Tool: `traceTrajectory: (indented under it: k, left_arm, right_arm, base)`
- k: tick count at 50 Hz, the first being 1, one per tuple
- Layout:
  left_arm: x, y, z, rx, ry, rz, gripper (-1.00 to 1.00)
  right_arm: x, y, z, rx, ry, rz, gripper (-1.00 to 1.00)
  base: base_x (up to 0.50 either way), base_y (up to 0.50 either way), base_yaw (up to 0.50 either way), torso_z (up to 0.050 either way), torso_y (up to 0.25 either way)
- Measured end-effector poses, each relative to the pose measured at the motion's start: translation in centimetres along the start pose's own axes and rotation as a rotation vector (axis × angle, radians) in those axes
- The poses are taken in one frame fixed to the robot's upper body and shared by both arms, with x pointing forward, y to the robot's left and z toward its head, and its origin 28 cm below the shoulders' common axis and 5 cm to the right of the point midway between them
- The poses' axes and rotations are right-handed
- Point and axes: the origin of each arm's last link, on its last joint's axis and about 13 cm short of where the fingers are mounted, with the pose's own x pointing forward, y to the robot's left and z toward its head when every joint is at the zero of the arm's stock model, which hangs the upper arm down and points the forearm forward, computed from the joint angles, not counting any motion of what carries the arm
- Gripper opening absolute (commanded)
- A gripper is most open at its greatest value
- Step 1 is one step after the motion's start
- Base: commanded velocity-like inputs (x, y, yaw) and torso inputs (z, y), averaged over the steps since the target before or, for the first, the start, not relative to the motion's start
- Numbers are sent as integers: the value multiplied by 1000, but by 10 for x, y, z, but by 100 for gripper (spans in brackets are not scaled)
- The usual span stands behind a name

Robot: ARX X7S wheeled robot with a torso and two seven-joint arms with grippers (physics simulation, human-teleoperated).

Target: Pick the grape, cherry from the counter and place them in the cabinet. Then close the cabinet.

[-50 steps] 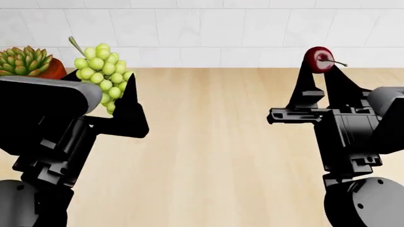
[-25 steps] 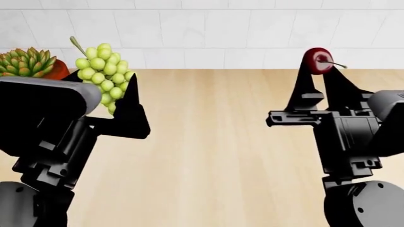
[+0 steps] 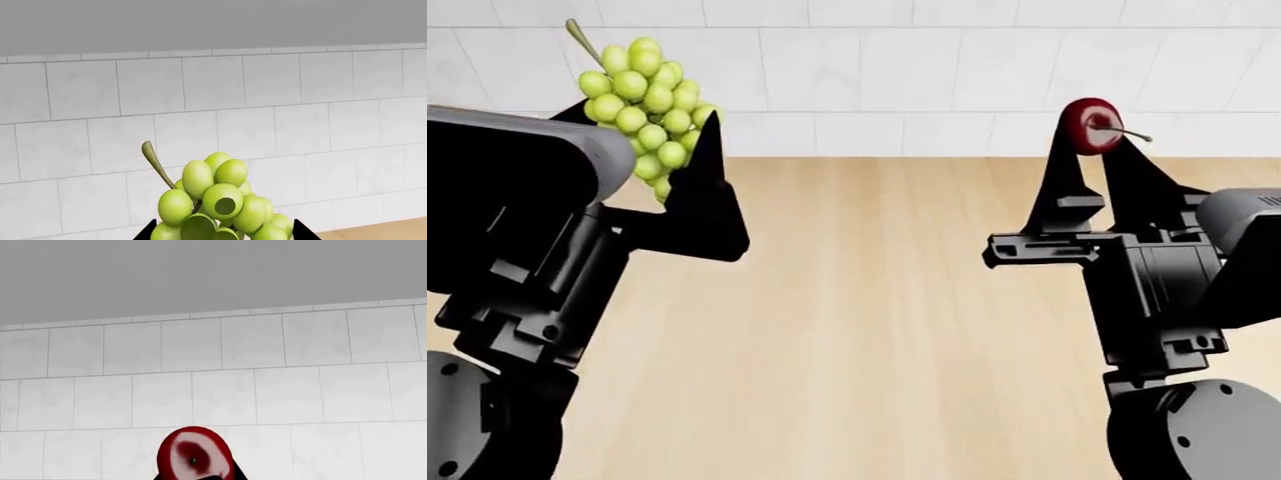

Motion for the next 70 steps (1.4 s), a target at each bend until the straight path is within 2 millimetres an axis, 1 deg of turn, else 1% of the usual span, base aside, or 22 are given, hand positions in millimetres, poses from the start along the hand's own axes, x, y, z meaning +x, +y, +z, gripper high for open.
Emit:
traceTrajectory:
  k: [6, 10, 15, 26, 34, 41, 52, 61, 70]
  left_arm:
    - [0, 0, 3, -1, -8, -5, -100]
    - [2, -1, 11, 4, -37, -13, -100]
    - [7, -3, 31, 17, -110, -28, -100]
    - [14, -8, 82, 64, -278, -56, -100]
    - [16, -11, 105, 85, -356, -70, -100]
    - [20, -18, 118, 76, -412, -76, -100]
    - [34, -30, 132, 16, -479, -89, -100]
    - [54, -38, 144, 5, -522, -77, -100]
    - [70, -43, 151, 27, -558, -52, -100]
  right_arm:
    - [0, 0, 0, -3, 1, 3, -100]
    - [1, 1, 0, -3, 2, 6, -100]
    - [2, 3, -1, 0, 3, 11, -100]
    - [0, 4, -1, 9, 3, 22, -100]
    - [0, 4, 0, 14, 1, 27, -100]
    - [-1, 4, 0, 16, -1, 28, -100]
    - [-2, 2, 1, 24, -10, 21, -100]
    - [-2, 0, 4, 36, -18, 15, -100]
    - [-3, -1, 6, 45, -22, 12, -100]
  base:
    - [0, 0, 0, 0, 2]
    - [0, 0, 0, 0, 0]
    - [0, 0, 0, 0, 0]
    - [0, 0, 0, 0, 0]
    - [0, 0, 0, 0, 0]
    - [0, 0, 0, 0, 0]
    - [0, 0, 0, 0, 1]
    - [0, 0, 0, 0, 0]
    - [0, 0, 0, 0, 0]
